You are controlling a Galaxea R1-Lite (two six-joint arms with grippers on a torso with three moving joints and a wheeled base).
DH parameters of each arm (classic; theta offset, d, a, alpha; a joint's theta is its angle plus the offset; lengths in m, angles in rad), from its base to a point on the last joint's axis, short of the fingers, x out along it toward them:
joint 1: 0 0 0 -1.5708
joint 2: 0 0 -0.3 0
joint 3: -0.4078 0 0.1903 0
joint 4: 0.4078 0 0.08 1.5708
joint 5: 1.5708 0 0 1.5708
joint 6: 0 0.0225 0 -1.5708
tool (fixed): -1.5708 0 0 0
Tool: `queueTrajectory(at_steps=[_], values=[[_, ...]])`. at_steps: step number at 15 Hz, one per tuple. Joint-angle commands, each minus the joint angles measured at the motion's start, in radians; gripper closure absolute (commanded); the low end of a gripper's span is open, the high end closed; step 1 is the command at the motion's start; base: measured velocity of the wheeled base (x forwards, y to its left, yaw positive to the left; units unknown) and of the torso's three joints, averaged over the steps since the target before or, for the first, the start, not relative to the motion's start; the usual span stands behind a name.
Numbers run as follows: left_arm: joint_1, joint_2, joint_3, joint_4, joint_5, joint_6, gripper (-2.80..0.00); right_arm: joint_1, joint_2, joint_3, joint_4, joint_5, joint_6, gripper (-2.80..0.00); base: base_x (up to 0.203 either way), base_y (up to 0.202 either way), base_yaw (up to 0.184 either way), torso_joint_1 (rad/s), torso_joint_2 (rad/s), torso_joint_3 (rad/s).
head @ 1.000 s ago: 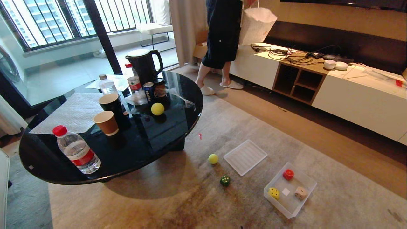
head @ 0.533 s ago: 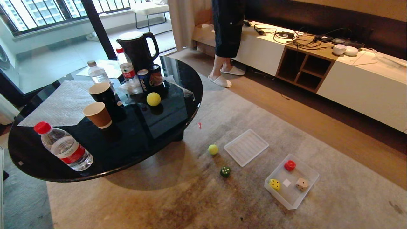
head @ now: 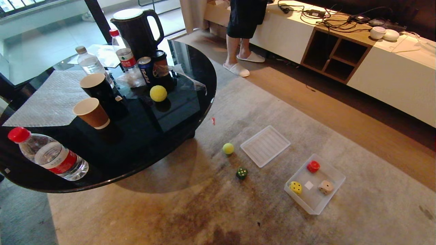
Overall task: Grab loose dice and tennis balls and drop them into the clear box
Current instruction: Find toys out of the box
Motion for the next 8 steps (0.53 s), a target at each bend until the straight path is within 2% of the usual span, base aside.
queueTrajectory(at_steps=[1,8], values=[[0.000,0.000,0.000,0.000,0.000,0.001,0.00,0.000,0.001,0.000,0.001,0.001,-0.001,0.00,0.000,0.000,0.000,0.005,0.00,-0.197],[0.000,0.001,0.000,0.000,0.000,0.000,0.00,0.000,0.001,0.000,0.001,-0.001,-0.001,0.00,0.000,0.000,0.000,0.003,0.00,-0.200]])
